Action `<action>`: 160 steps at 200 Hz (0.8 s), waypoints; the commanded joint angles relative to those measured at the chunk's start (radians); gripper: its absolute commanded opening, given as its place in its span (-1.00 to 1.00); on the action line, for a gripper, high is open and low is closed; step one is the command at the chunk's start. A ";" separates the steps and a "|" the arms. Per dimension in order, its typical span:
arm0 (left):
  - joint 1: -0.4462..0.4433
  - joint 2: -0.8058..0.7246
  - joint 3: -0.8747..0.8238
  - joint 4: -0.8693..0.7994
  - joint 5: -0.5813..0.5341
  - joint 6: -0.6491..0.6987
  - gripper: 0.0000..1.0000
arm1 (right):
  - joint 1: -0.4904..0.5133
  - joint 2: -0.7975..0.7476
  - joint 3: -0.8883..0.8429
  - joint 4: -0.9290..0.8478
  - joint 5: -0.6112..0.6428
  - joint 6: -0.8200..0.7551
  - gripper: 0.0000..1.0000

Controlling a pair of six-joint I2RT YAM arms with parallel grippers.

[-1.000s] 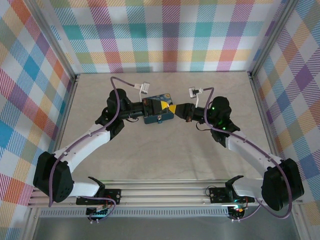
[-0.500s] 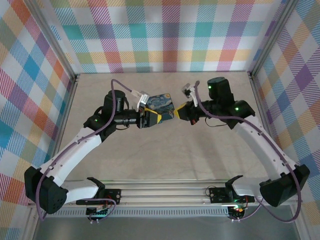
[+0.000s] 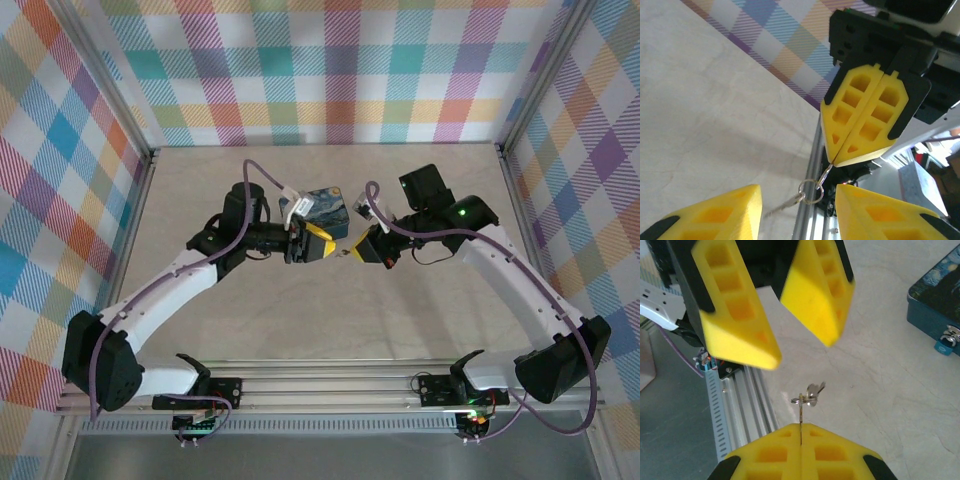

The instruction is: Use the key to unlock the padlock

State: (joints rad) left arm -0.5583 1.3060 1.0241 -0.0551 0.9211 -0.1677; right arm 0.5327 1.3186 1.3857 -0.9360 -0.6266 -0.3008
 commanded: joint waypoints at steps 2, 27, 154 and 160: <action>-0.019 0.015 0.043 0.026 0.081 0.007 -0.13 | 0.004 -0.022 0.023 0.006 -0.080 -0.006 -1.00; -0.031 0.039 0.062 -0.011 0.089 0.025 -0.13 | 0.004 -0.029 0.015 0.022 -0.094 0.005 -1.00; -0.050 0.086 0.118 -0.147 -0.018 0.006 -1.00 | 0.004 -0.052 -0.070 0.294 -0.016 0.317 -0.41; -0.049 0.086 0.110 -0.133 -0.052 -0.019 -1.00 | 0.004 -0.060 -0.086 0.334 -0.007 0.357 -0.30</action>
State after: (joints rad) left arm -0.6018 1.3872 1.1305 -0.1753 0.9779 -0.1276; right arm 0.5316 1.3003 1.3460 -0.8196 -0.6586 -0.1452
